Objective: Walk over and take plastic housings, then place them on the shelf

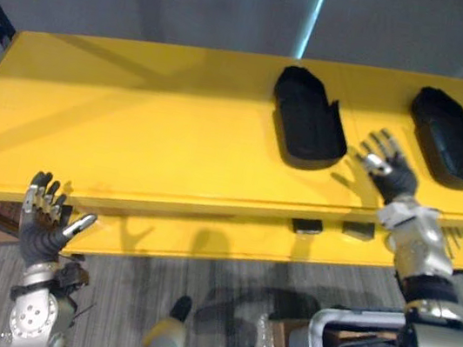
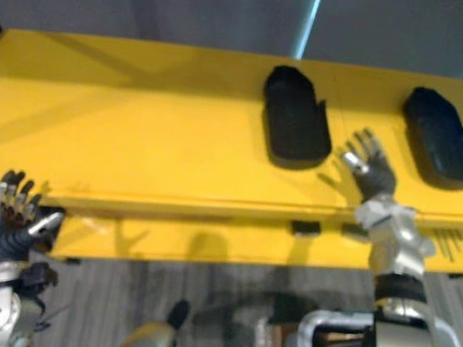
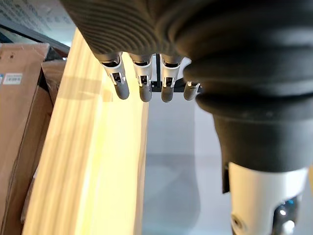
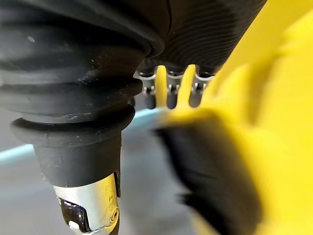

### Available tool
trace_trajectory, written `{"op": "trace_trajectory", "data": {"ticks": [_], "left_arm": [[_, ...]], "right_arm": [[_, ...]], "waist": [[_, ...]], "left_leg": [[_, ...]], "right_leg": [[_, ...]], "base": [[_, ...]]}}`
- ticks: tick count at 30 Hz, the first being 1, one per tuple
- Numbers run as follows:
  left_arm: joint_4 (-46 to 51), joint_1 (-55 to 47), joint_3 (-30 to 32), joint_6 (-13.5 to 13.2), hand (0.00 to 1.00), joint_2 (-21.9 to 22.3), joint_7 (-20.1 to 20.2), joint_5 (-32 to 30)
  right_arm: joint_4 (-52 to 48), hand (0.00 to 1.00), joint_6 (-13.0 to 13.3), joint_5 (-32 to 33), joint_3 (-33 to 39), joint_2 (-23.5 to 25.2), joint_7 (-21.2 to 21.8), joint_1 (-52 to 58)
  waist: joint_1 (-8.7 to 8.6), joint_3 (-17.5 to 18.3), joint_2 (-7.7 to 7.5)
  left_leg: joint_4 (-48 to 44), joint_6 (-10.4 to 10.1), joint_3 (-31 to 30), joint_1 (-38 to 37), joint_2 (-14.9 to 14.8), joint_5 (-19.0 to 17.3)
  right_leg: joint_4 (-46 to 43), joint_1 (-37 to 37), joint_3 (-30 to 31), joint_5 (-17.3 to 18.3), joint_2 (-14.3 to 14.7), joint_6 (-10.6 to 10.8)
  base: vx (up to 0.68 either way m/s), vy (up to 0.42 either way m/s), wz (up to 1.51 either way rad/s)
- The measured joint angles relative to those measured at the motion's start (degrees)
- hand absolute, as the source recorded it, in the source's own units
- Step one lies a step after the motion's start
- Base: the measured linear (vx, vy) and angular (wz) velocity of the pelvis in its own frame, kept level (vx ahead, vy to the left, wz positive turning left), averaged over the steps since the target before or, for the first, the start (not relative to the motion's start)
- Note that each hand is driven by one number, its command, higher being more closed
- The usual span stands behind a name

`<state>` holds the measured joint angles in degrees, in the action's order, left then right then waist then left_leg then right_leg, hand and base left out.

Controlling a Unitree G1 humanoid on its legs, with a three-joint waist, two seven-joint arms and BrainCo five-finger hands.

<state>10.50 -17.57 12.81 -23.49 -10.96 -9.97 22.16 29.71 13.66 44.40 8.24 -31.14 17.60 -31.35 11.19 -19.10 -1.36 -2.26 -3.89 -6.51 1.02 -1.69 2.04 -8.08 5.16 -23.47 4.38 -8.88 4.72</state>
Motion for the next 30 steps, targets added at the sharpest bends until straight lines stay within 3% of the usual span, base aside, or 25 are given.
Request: {"op": "trace_trajectory", "data": {"ticks": [3, 5, 9, 14, 20, 24, 28, 30], "left_arm": [[3.77, -0.56, -0.01, -2.06, 0.0, 1.8, -0.52, -0.4], [5.3, -0.4, -0.05, -2.61, 0.0, 3.1, -1.35, -0.77], [6.82, 0.19, -1.24, -4.14, 0.0, 4.78, -1.75, -0.77], [12.15, 0.0, -6.97, -5.43, 0.0, 7.22, -1.31, -0.96], [14.42, -0.43, -14.46, -7.83, 0.0, 6.77, -1.28, -4.87], [13.12, 2.17, -22.79, -8.8, 0.0, 5.43, -1.34, -5.1], [10.51, 6.2, -29.18, -6.61, 0.0, 2.95, -1.29, -5.35], [10.35, 5.95, -29.29, -4.75, 0.0, 2.29, -1.57, -5.28]], "right_arm": [[-17.42, 0.0, 4.79, -7.52, 3.55, 4.81, -7.65, 9.23], [-25.76, 0.0, 6.26, -11.45, 4.46, 8.72, -10.84, 16.73], [-37.82, 0.0, 6.47, -18.05, 6.32, 18.61, -17.83, 32.17], [-45.39, 0.0, 7.98, -19.43, 6.4, 24.78, -22.54, 46.19], [-45.28, 0.0, 9.58, -16.71, 8.18, 27.45, -24.68, 59.16], [-44.83, 0.0, 14.16, -10.17, 10.07, 29.16, -23.43, 64.72], [-43.25, 0.0, 16.4, -9.03, 8.78, 29.39, -20.72, 64.89], [-41.59, 0.0, 16.87, -9.12, 4.14, 27.75, -19.63, 62.05]], "waist": [[-2.55, 0.52, -0.86], [-3.95, 1.54, -1.62], [-8.31, 3.92, -3.77], [-12.18, 6.14, -3.87], [-16.58, 7.59, -1.3], [-19.82, 8.19, -0.24], [-20.77, 8.11, -0.19], [-18.58, 7.69, -0.13]], "left_leg": [[0.53, 0.17, 1.39, -0.76, -0.03, -0.17], [0.97, 0.37, 3.26, -1.25, -0.25, -0.62], [0.69, 0.56, 7.34, -2.1, -0.7, -2.19], [-0.97, 0.88, 13.44, -2.26, -1.28, -4.59], [-6.96, 0.47, 21.26, -2.05, -3.59, -9.94], [-8.68, 0.21, 23.77, -2.12, -4.62, -11.7], [-10.13, 0.18, 24.97, -2.53, -4.91, -12.7], [-15.95, 2.06, 16.86, -1.21, -4.74, -14.68]], "right_leg": [[1.39, 0.1, 1.3, -0.71, 0.15, 0.17], [2.39, -0.12, 3.13, -1.43, 0.37, 0.23], [4.97, -0.4, 6.88, -3.08, 1.01, 0.37], [6.16, -2.53, 13.24, -4.71, 1.56, 0.64], [7.17, -4.42, 21.16, -6.06, 3.28, 0.61], [7.09, -5.17, 23.75, -6.14, 4.09, 0.6], [6.39, -6.21, 26.59, -6.15, 4.88, 0.6], [5.41, -7.44, 31.46, -6.23, 6.14, 0.55]], "base": [[0.04, 0.008, -0.19], [0.05, 0.022, -0.51], [0.03, 0.024, -0.54], [0.03, 0.043, -0.62], [0.02, 0.036, -0.72], [0.03, 0.022, -0.38], [-0.01, 0.019, -0.39], [-0.05, 0.033, -1.04]]}}
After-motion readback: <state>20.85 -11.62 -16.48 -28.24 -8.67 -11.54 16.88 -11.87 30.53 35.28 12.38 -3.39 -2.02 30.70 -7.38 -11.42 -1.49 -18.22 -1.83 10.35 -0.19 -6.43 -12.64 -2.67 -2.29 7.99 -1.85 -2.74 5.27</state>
